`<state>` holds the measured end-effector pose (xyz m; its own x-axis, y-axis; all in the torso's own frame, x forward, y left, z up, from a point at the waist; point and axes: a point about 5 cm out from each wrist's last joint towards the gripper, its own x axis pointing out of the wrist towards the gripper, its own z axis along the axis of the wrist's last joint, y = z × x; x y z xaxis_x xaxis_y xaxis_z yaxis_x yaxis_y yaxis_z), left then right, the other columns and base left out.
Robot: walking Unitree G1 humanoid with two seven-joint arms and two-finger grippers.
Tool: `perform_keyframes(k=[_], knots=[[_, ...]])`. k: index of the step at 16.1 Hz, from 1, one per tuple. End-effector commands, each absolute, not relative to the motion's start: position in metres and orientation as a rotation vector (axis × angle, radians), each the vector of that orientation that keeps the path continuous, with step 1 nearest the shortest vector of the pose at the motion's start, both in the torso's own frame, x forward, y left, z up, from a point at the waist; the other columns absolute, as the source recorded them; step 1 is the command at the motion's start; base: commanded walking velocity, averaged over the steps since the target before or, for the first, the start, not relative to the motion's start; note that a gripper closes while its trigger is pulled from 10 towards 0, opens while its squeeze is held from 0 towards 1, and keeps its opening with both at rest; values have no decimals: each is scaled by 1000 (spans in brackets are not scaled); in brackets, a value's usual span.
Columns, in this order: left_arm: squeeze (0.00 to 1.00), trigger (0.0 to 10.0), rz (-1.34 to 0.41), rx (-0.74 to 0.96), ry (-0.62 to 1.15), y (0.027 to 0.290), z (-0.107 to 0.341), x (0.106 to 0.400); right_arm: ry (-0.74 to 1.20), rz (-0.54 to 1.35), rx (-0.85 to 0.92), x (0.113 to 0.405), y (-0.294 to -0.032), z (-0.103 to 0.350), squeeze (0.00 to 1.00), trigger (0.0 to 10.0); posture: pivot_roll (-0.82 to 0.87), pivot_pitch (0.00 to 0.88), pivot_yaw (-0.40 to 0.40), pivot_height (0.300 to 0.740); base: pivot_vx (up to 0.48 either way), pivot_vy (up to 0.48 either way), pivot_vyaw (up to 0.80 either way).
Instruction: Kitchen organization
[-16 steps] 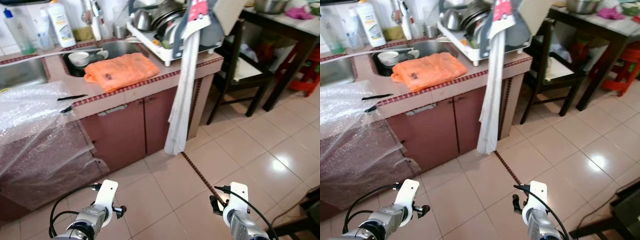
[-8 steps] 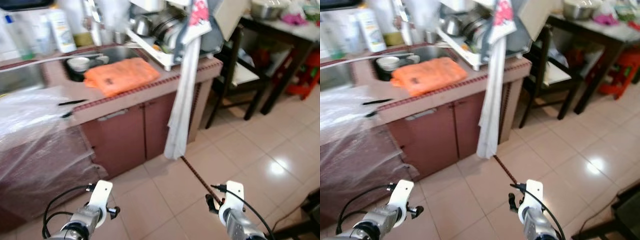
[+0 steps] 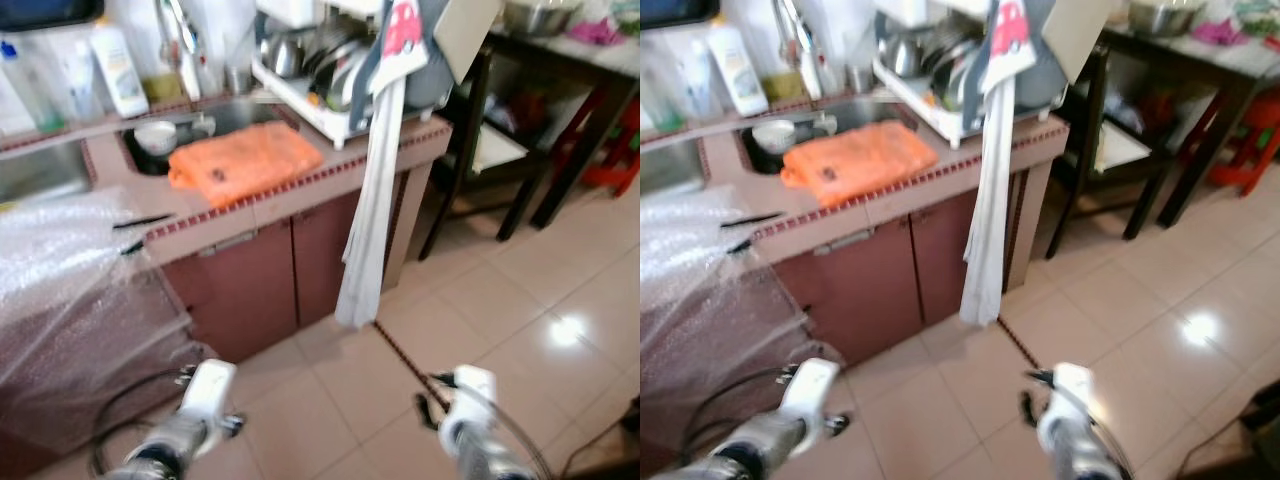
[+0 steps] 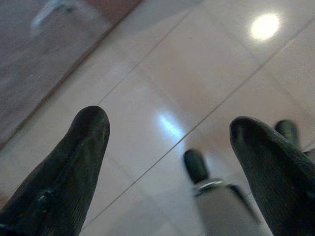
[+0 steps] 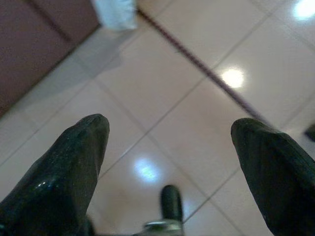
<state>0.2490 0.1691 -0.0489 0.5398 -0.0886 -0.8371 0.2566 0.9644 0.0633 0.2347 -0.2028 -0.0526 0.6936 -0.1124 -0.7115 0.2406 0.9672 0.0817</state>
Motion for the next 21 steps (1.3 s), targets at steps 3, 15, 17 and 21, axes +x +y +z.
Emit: perform_keyframes(k=[3,15,17,21], knots=[[0,10000,-172,195,1003,182,-51,244,776,-194,196,237,-197,-52,0,10000,-59,30,8,740,0,0,0],[0,10000,-164,188,1018,181,-52,242,794,-205,198,235,-199,-53,0,10000,-56,26,1,740,0,0,-273],[0,10000,-165,189,1018,181,-52,242,796,-202,196,235,-198,-53,0,10000,-56,26,1,740,0,0,-650],[0,10000,-166,191,1017,182,-52,243,796,-202,196,235,-198,-53,0,10000,-58,27,4,740,0,0,-648]])
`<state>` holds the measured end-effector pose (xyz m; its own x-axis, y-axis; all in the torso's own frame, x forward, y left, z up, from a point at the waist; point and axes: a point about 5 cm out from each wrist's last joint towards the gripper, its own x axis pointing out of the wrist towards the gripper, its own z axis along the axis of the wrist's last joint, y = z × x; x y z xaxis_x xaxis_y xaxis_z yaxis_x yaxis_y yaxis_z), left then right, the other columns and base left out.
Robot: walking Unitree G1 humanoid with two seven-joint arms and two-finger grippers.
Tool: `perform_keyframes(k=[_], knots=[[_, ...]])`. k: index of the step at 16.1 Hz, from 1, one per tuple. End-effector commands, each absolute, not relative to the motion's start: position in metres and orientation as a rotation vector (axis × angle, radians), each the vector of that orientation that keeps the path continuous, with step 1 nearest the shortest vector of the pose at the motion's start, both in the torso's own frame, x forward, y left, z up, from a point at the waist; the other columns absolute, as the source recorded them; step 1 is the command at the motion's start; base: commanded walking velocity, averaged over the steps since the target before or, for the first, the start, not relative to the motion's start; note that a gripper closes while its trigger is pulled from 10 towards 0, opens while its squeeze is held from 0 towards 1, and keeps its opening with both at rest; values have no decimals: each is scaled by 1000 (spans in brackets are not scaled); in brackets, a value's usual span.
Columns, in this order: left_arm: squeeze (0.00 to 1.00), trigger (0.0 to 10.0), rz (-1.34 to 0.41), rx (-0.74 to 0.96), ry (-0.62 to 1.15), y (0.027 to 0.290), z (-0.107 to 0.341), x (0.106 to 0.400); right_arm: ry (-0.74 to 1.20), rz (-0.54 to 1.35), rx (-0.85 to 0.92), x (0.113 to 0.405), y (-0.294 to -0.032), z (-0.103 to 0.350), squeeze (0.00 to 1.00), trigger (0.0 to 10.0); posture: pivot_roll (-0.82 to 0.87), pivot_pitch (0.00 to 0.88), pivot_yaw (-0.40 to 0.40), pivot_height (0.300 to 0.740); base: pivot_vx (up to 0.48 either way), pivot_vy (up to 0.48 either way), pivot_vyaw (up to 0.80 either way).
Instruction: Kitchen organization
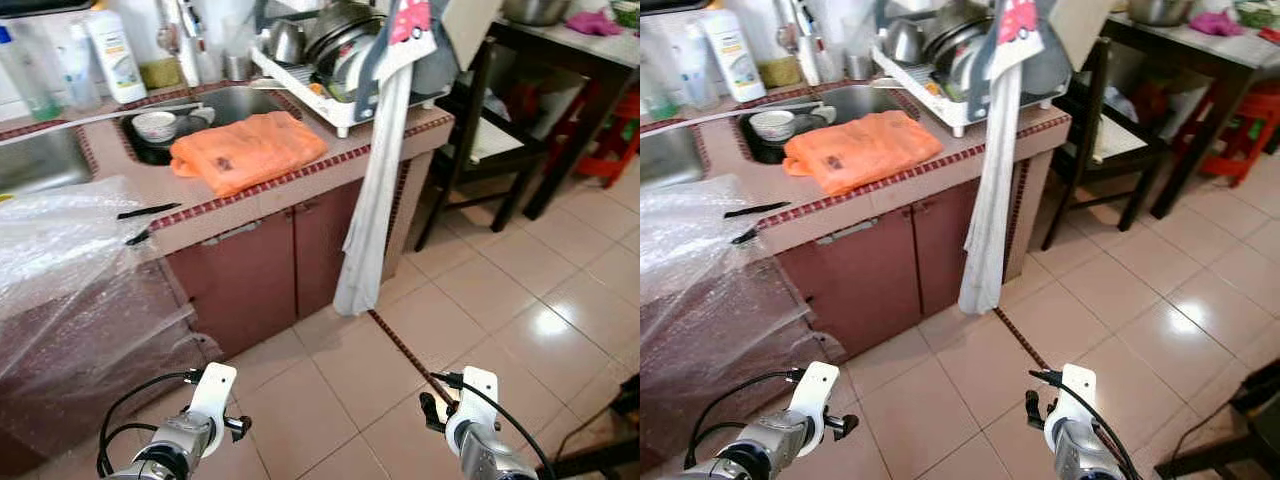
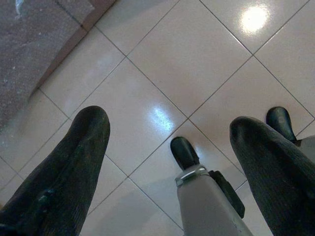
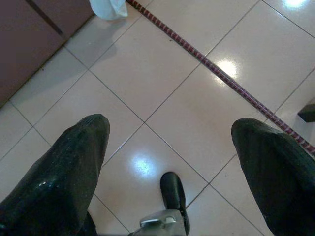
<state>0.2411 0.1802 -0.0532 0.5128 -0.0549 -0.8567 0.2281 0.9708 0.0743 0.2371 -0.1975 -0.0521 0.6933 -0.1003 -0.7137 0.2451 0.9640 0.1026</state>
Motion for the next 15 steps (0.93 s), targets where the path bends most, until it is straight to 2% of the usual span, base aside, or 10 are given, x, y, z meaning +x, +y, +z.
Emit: perform_keyframes(k=[1,9,15], knots=[[0,10000,-166,191,1014,182,-52,243,796,-202,198,235,-198,-54,0,10000,-58,27,4,740,0,0,-644],[0,10000,-168,203,1011,183,-52,243,795,-204,209,235,-197,-54,0,10000,-57,33,7,740,0,0,-611],[0,10000,-158,208,1013,184,-52,242,777,-198,192,239,-198,-50,0,10000,-49,35,4,740,0,0,0]])
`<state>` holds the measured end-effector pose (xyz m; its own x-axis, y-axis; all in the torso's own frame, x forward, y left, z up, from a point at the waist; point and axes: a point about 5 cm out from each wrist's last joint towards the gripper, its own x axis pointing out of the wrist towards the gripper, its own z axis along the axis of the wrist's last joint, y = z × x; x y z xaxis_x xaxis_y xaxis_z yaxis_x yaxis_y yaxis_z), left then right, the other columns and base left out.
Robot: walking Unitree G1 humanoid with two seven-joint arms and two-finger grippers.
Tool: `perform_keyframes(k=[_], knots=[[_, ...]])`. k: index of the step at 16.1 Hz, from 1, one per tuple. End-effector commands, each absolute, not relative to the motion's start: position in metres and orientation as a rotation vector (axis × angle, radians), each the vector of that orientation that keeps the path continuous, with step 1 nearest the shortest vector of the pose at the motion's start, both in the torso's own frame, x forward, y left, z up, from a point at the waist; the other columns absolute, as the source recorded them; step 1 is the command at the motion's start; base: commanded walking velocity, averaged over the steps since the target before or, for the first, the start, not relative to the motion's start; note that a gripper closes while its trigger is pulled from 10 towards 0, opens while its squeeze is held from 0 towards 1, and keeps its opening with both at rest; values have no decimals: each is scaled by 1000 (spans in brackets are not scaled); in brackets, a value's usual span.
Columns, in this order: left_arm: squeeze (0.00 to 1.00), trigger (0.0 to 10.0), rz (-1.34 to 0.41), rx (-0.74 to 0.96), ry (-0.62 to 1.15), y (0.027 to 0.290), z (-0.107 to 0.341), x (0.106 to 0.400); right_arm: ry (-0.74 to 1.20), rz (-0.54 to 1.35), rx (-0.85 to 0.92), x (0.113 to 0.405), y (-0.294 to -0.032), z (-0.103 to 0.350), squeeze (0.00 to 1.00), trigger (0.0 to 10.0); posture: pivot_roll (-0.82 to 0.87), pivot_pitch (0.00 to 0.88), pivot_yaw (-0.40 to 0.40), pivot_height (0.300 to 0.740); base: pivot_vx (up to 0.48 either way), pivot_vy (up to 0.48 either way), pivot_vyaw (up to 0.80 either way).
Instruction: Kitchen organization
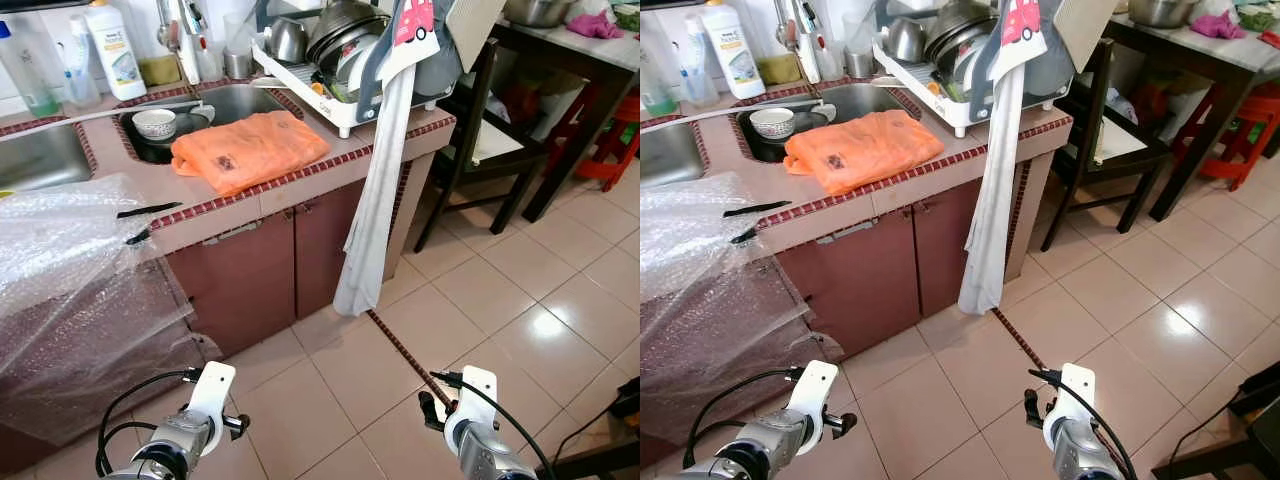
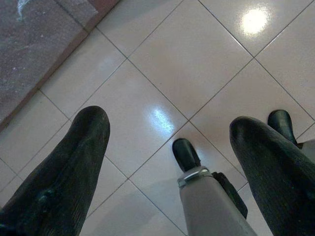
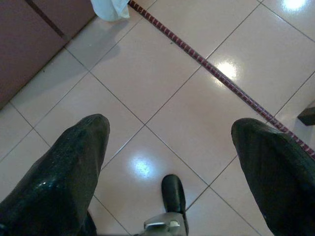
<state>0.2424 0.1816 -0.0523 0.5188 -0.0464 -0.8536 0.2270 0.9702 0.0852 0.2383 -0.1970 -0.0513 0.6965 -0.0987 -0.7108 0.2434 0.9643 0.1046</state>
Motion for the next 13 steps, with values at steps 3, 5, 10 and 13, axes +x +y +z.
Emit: perform_keyframes(k=[3,5,10,13], knots=[[0,10000,-144,204,1014,184,-53,242,774,-186,167,242,-199,-48,0,10000,-43,31,-2,740,0,0,0],[0,10000,-137,195,1017,185,-53,241,775,-185,162,242,-199,-48,0,10000,-41,30,-6,740,0,0,0],[0,10000,-126,172,1027,185,-55,239,796,-185,142,240,-199,-50,0,10000,-42,30,-9,740,0,0,0],[0,10000,-126,172,1027,185,-55,239,800,-184,137,240,-199,-50,0,10000,-42,30,-9,740,0,0,0]])
